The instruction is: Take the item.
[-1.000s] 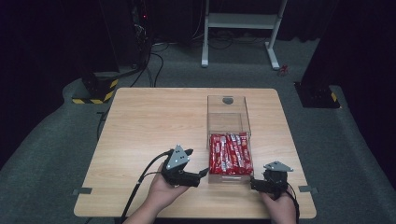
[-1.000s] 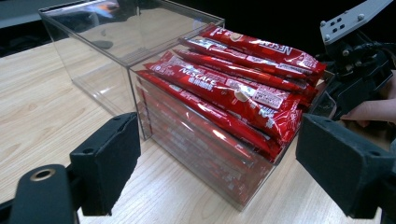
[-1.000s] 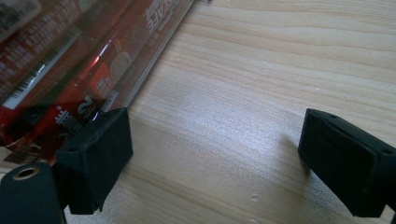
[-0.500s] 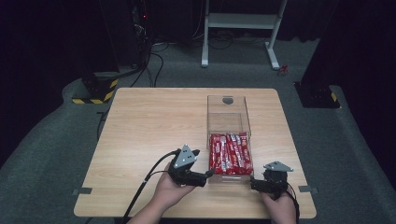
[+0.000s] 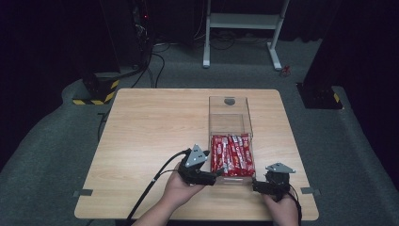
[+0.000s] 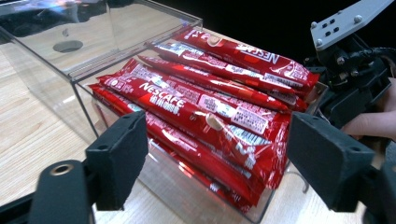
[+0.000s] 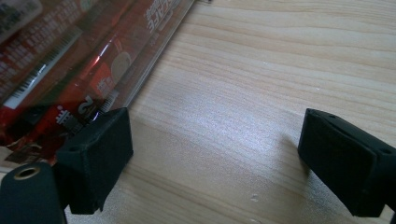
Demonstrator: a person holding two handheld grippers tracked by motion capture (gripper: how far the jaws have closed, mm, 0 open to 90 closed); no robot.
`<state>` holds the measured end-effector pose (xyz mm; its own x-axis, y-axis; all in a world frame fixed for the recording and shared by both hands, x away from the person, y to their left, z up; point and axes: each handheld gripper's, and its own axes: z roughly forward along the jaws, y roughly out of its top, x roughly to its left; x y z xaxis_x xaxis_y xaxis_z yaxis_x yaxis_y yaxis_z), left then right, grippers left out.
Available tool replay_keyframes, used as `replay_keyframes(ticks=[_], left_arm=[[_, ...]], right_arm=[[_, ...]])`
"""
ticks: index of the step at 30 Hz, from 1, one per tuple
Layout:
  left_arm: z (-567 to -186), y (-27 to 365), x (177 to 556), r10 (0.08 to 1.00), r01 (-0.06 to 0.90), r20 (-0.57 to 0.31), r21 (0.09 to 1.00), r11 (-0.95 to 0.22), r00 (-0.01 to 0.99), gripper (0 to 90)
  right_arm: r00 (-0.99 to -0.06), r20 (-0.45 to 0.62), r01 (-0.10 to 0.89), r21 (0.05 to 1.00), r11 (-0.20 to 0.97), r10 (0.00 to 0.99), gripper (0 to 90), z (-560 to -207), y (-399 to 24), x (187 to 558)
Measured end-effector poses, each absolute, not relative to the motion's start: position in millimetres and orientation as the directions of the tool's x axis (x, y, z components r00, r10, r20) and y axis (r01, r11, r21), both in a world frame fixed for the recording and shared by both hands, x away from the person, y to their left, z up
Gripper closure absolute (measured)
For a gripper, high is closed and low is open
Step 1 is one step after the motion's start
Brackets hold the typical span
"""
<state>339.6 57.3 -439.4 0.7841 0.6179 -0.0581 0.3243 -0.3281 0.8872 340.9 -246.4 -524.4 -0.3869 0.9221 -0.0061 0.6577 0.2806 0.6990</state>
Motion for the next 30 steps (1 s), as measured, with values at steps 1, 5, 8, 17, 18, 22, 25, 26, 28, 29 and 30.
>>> replay_keyframes(ticks=[1, 5, 8, 17, 18, 22, 25, 26, 28, 29, 30], left_arm=[[-440, 56, 341, 0.623, 0.323, -0.054, 0.888, -0.328, 0.780, 23.8], [-442, 52, 344, 0.635, 0.337, -0.057, 0.881, -0.330, 0.771, 30.9], [-445, 49, 345, 0.652, 0.341, -0.050, 0.881, -0.329, 0.757, 33.7], [-447, 47, 344, 0.667, 0.349, -0.050, 0.880, -0.322, 0.743, 46.7], [-447, 47, 344, 0.668, 0.348, -0.049, 0.880, -0.322, 0.743, 46.7], [-448, 52, 343, 0.672, 0.346, -0.052, 0.884, -0.313, 0.739, 51.7], [-448, 55, 342, 0.671, 0.349, -0.059, 0.886, -0.306, 0.739, 54.4], [-448, 56, 342, 0.670, 0.349, -0.061, 0.886, -0.305, 0.740, 56.5], [-448, 56, 342, 0.670, 0.348, -0.062, 0.887, -0.302, 0.740, 57.8], [-449, 56, 342, 0.668, 0.346, -0.060, 0.888, -0.304, 0.742, 57.8], [-449, 55, 342, 0.666, 0.344, -0.059, 0.888, -0.306, 0.744, 57.9]], right_arm=[[-0.387, -0.007, 0.657, 0.700, 0.281, 0.922, 9.8, -524, -247, 341], [-0.389, -0.009, 0.656, 0.700, 0.284, 0.921, 9.8, -524, -247, 341], [-0.389, -0.009, 0.656, 0.700, 0.284, 0.921, 9.8, -524, -247, 341], [-0.389, -0.009, 0.656, 0.700, 0.284, 0.921, 9.9, -524, -247, 341], [-0.389, -0.009, 0.656, 0.700, 0.284, 0.921, 9.9, -524, -247, 341], [-0.389, -0.009, 0.656, 0.700, 0.284, 0.921, 9.9, -524, -247, 341], [-0.389, -0.008, 0.656, 0.699, 0.283, 0.921, 9.9, -524, -247, 341], [-0.389, -0.008, 0.657, 0.699, 0.283, 0.921, 9.9, -524, -247, 341], [-0.389, -0.008, 0.656, 0.700, 0.283, 0.921, 9.9, -524, -247, 341], [-0.389, -0.008, 0.656, 0.699, 0.283, 0.921, 9.9, -524, -247, 341], [-0.390, -0.009, 0.655, 0.700, 0.284, 0.921, 9.9, -524, -247, 341]])
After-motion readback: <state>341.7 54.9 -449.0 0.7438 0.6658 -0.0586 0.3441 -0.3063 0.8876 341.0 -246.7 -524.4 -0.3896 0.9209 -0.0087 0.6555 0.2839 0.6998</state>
